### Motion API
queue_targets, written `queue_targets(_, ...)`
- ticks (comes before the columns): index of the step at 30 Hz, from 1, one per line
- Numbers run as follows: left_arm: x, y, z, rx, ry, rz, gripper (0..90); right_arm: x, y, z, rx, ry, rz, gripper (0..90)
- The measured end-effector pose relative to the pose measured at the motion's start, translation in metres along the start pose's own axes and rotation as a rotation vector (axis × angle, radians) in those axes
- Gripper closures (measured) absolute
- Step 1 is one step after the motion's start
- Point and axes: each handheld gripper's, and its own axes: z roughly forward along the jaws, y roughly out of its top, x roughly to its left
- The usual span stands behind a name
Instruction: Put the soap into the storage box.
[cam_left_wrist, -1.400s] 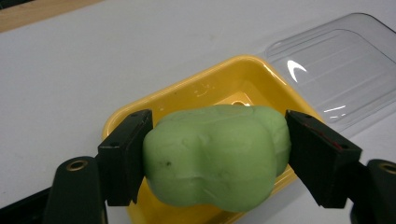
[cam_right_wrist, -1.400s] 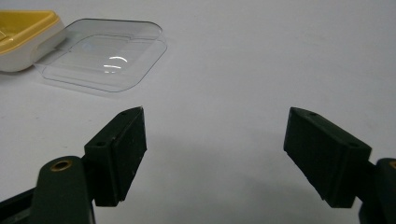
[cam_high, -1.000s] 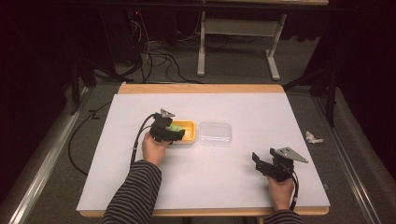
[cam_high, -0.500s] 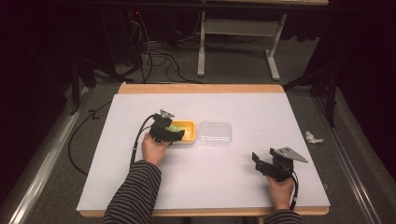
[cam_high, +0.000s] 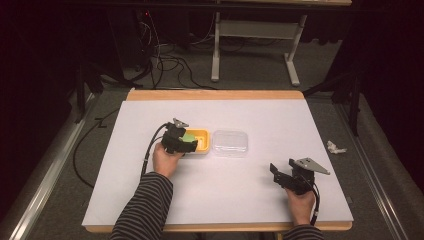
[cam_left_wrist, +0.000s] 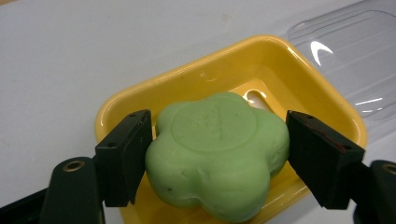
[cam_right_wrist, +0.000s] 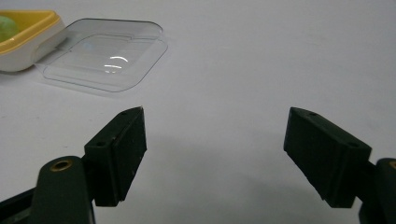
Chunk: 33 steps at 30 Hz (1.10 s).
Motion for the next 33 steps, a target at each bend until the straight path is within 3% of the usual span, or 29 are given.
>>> queue_targets(13, 0.004, 0.007, -0.009, -0.025, 0.002, 0.003, 20.1, 0.0, 0.0, 0.0, 0.0, -0.002, 0.001, 21.8)
queue_targets(24, -0.002, 0.015, -0.027, -0.068, -0.04, 0.001, 20.3, 0.0, 0.0, 0.0, 0.0, -0.001, 0.001, 21.8)
queue_targets(33, -0.005, 0.02, -0.042, -0.088, -0.074, -0.025, 21.3, 0.0, 0.0, 0.0, 0.001, -0.001, 0.001, 21.8)
